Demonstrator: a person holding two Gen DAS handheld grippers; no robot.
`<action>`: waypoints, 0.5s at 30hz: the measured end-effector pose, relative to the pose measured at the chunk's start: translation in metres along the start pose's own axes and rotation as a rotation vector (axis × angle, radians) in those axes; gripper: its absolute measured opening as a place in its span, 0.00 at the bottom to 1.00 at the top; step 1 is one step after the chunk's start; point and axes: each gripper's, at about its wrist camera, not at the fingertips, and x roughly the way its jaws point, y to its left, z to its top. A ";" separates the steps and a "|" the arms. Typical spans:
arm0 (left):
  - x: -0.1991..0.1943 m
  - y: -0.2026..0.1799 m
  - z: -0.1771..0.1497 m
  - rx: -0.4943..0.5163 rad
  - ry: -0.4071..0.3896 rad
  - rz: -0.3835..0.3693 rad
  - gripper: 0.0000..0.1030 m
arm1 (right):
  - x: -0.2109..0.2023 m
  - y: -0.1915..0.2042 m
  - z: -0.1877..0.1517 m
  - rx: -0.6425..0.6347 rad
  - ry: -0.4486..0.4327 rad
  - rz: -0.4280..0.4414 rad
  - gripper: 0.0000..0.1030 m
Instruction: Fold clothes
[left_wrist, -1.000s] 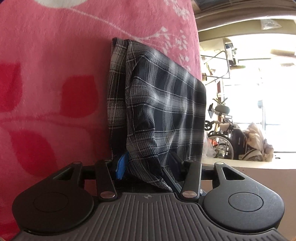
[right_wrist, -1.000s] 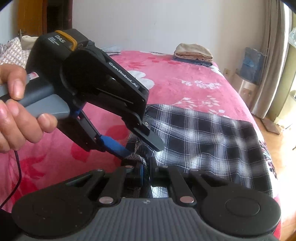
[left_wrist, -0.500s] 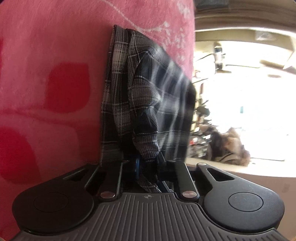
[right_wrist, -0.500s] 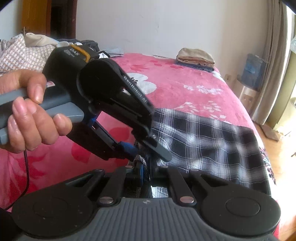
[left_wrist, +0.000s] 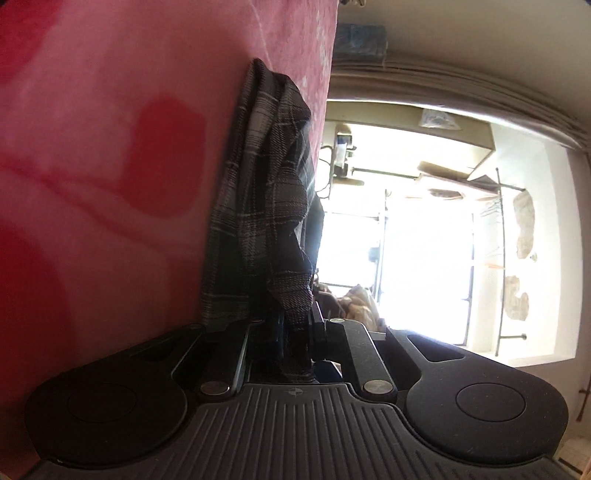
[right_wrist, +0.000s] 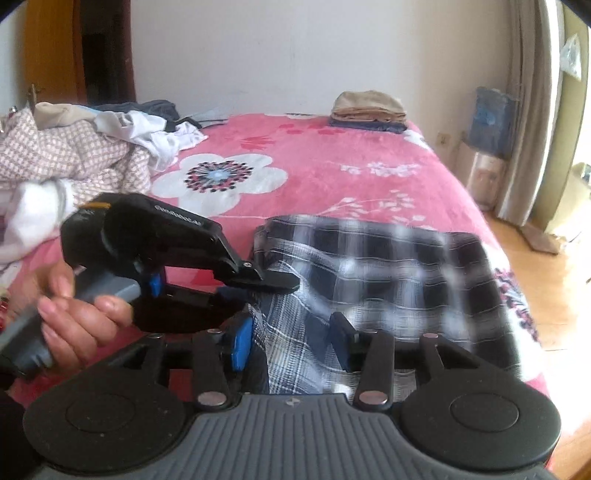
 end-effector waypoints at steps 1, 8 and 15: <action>-0.002 0.002 0.000 0.002 -0.002 -0.005 0.09 | -0.001 0.001 0.001 0.009 -0.004 0.028 0.46; -0.001 0.005 0.001 -0.005 0.017 -0.022 0.09 | 0.014 0.006 0.001 -0.011 0.036 0.124 0.39; 0.000 -0.009 0.005 0.018 0.025 0.071 0.26 | 0.049 0.014 -0.006 -0.039 0.115 0.154 0.35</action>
